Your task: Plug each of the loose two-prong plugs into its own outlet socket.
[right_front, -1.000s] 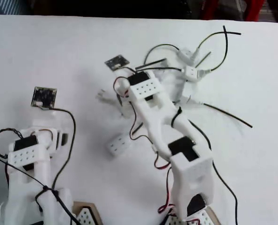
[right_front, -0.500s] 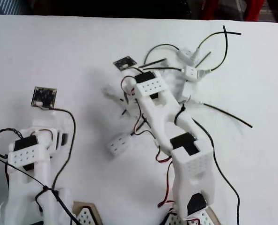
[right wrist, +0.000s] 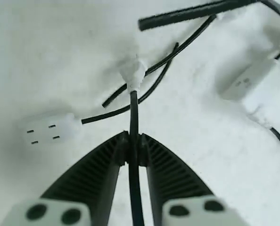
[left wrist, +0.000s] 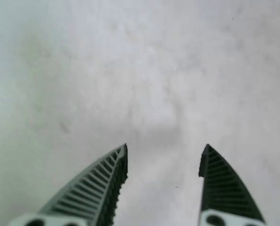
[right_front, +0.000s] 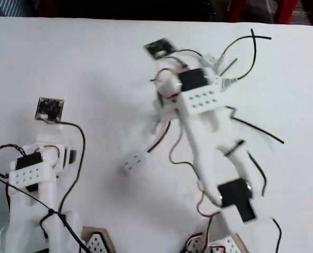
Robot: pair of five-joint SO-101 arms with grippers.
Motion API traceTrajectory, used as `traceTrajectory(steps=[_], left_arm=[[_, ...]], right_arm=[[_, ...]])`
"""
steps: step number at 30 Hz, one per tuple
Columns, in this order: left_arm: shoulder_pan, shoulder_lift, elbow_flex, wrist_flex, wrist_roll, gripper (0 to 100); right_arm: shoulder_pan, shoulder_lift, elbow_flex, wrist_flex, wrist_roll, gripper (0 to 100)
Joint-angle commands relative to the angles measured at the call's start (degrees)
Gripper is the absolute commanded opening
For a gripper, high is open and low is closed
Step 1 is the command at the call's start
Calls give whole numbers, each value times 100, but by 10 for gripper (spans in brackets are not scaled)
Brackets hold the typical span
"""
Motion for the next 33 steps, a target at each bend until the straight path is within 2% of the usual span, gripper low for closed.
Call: traceTrajectory(steps=[1,5,9,14,17,23,25,30,33], left_arm=[[-48,-154,-18,-62,-62,249],[-48,-154,-18,-62,-62,249],[-48,-154,-18,-62,-62,249],[-48,-154,-18,-62,-62,249],[-48,-154,-18,-62,-62,249],[-48,-154,-18,-62,-62,249],[-48,-154,-18,-62,-62,249],[-48,-154,-18,-62,-62,249],[-48,-154,-18,-62,-62,249]], right_arm=[[514,-804,-18,400,466,17],[1191,-1341,0,927,1081,17],[2009,-1710,334,919,1451,17],[2475,-1771,879,919,2022,17],[2396,-1763,1029,901,2075,17],[1666,-1393,1275,400,1978,18],[1429,-980,1222,259,1600,29],[1007,330,387,154,905,160],[752,989,-501,145,677,164]])
